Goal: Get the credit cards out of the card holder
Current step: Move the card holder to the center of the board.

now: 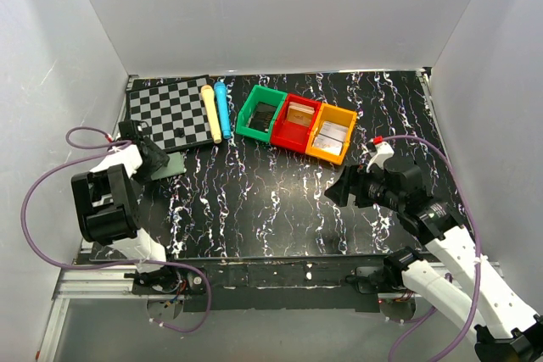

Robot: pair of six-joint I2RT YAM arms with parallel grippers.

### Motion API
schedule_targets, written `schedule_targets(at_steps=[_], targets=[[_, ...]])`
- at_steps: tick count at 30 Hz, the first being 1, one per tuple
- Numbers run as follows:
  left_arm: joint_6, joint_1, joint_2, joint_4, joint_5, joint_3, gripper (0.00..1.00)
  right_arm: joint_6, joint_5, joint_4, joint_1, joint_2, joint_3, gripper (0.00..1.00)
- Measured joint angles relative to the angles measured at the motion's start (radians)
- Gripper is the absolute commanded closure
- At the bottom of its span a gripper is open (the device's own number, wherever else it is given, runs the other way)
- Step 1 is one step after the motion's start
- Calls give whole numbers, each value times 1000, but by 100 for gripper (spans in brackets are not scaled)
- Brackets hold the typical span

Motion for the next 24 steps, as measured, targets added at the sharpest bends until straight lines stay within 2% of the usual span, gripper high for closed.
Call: schedule_targets(at_steps=[11,24], targets=[[39,-93,-3,17,-5,-8,41,0,0,0,0,3,0,7],[106,-250,-82,-55,-9,-62,41,0,1,-1,0,-31,-1,7]])
